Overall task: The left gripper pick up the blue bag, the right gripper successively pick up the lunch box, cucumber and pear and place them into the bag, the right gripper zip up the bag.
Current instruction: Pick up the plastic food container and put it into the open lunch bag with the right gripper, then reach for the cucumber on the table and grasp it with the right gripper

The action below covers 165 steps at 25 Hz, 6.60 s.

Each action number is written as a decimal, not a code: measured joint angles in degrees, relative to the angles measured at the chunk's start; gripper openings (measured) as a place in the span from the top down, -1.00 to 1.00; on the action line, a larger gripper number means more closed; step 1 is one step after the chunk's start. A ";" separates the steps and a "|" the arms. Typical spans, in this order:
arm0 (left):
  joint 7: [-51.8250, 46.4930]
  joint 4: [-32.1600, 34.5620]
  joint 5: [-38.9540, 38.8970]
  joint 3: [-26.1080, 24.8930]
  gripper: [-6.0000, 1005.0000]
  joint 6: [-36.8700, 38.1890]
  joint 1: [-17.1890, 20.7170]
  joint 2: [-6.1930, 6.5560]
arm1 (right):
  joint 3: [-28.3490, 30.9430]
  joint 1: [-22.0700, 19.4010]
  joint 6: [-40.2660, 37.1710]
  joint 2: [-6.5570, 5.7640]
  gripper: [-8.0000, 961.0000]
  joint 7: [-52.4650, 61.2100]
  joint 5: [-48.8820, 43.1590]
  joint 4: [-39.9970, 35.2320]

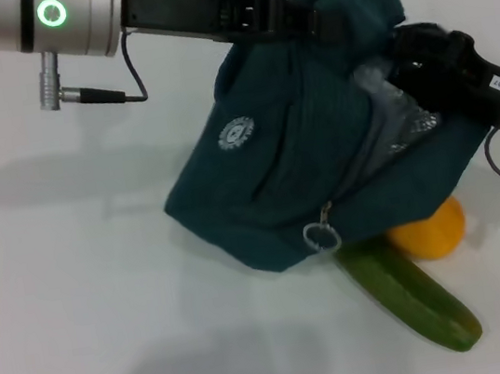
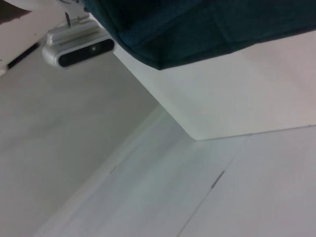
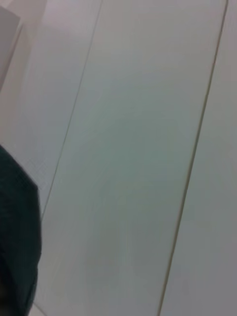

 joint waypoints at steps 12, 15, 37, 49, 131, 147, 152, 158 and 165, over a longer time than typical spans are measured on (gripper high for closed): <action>5.39 -2.70 0.63 -5.80 0.89 -0.98 0.59 -0.75 | -0.02 -0.42 -1.08 -0.01 0.36 0.00 0.39 -2.74; 5.86 -2.97 0.65 -5.93 0.89 -1.51 0.62 -0.66 | -0.62 -0.42 -1.65 0.03 0.31 -0.06 0.06 -3.44; 11.65 -9.57 3.27 -10.09 0.89 -3.31 1.67 -0.14 | -0.70 -8.67 -25.53 -0.22 -0.38 -16.36 9.64 -13.47; 13.02 -9.64 3.66 -10.39 0.89 -5.19 3.40 0.09 | -29.03 -13.43 -35.49 -1.09 -0.26 -15.66 15.60 -28.72; 16.29 -11.11 3.09 -10.44 0.89 -8.15 0.07 -0.86 | -87.41 22.26 -4.87 0.57 -0.67 53.41 -14.34 -47.34; 16.27 -11.11 3.08 -10.49 0.89 -8.16 0.14 -0.89 | -94.26 22.73 0.10 0.58 -0.67 53.78 -12.37 -47.33; 16.27 -11.11 2.62 -10.49 0.89 -8.20 0.33 -0.89 | -95.62 23.15 0.03 0.58 -0.66 54.33 -11.42 -47.33; 16.27 -11.11 2.16 -10.49 0.89 -8.24 0.74 -0.89 | -95.86 23.28 -0.54 0.58 -0.66 55.21 -11.76 -47.33; 16.27 -11.11 2.00 -10.48 0.89 -8.25 0.60 -0.89 | -97.68 23.07 -0.14 0.58 -0.59 55.70 -11.82 -47.31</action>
